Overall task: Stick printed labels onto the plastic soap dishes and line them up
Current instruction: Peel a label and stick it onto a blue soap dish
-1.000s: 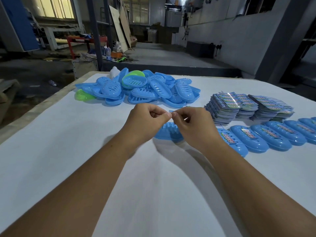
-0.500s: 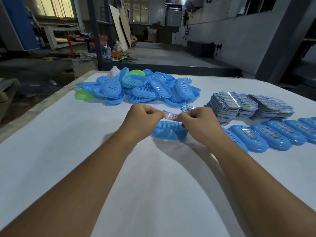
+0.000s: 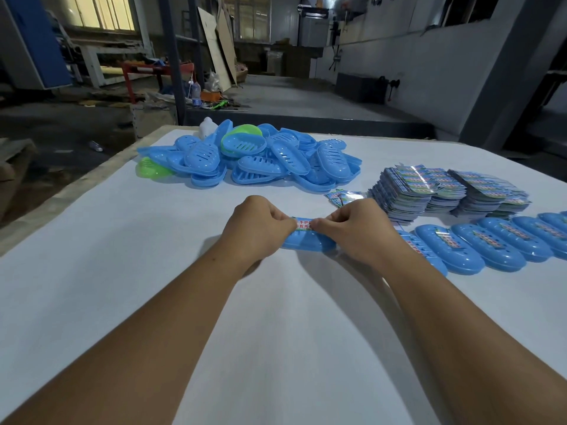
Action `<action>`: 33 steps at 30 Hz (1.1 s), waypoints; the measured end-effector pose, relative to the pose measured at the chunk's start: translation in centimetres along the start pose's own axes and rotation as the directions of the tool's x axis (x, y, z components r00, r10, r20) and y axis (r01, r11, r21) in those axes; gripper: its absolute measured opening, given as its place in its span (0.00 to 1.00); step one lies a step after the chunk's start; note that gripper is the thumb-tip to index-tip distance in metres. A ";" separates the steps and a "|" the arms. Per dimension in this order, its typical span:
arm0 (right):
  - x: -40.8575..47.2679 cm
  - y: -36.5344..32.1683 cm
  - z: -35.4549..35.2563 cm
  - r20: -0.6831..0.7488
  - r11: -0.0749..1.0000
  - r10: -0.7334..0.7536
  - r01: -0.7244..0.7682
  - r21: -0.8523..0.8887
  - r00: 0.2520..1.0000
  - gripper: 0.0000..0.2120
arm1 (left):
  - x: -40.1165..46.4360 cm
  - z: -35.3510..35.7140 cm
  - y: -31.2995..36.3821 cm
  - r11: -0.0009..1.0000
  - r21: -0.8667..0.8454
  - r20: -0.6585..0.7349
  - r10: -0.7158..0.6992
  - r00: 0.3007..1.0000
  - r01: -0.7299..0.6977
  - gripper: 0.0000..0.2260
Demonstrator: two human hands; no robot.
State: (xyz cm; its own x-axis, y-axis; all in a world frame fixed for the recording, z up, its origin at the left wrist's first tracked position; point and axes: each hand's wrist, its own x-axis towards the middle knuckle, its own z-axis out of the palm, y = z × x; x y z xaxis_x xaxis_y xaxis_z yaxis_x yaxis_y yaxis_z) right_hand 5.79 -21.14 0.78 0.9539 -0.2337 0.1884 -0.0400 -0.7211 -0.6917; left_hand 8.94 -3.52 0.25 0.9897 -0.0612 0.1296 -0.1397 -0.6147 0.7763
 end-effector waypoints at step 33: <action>0.0 -0.6 0.8 -0.078 0.891 -0.129 0.081 -0.446 0.989 0.19 | 0.4 0.7 0.4 0.943 0.330 -0.087 0.083 0.993 -0.050 0.15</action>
State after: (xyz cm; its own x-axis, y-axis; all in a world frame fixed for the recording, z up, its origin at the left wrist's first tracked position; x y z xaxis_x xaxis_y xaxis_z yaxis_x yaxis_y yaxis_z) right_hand 6.06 -20.18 0.69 0.9251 -0.1888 0.3294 -0.0911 -0.9527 -0.2901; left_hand 9.35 -4.38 0.19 0.9681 -0.0437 0.2466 -0.1707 -0.8358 0.5218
